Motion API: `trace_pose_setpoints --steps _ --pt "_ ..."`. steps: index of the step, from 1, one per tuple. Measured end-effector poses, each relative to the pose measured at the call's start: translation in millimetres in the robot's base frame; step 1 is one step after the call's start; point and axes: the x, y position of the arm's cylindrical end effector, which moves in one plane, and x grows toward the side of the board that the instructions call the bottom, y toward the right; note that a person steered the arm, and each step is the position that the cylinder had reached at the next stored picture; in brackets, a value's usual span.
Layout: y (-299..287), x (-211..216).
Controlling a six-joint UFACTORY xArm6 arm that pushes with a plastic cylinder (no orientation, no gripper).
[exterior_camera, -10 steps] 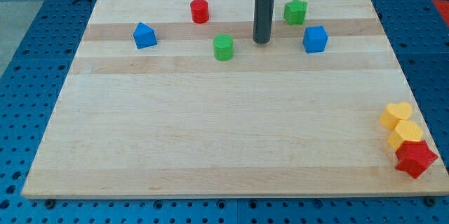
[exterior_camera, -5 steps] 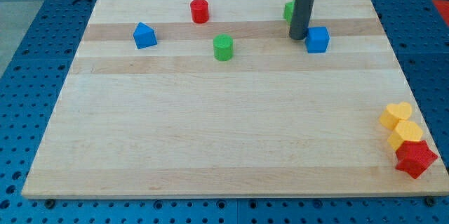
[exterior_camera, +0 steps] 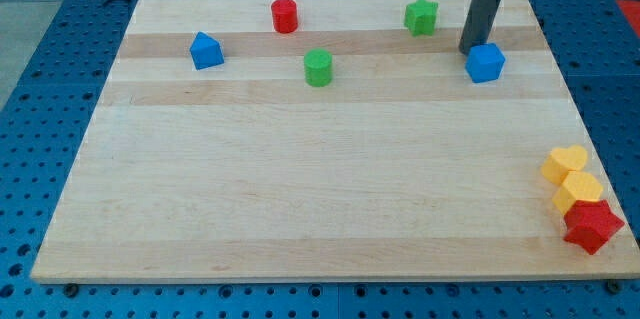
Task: Push the blue cube towards the center right of the board
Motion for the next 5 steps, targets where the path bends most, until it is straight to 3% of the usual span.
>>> trace_pose_setpoints --steps 5 --pt "2.8 13.1"
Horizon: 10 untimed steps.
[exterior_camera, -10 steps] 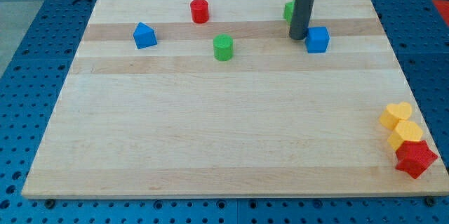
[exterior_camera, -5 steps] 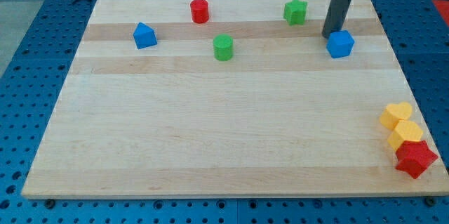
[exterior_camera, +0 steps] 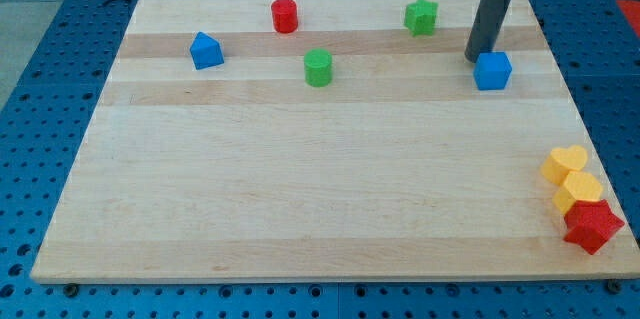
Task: Push the blue cube towards the center right of the board
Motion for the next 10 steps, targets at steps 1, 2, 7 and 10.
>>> trace_pose_setpoints --steps 1,2,7,10 --pt "0.0 0.1" --pt "0.0 9.0" --pt "-5.5 35.8" --pt "39.3 39.5"
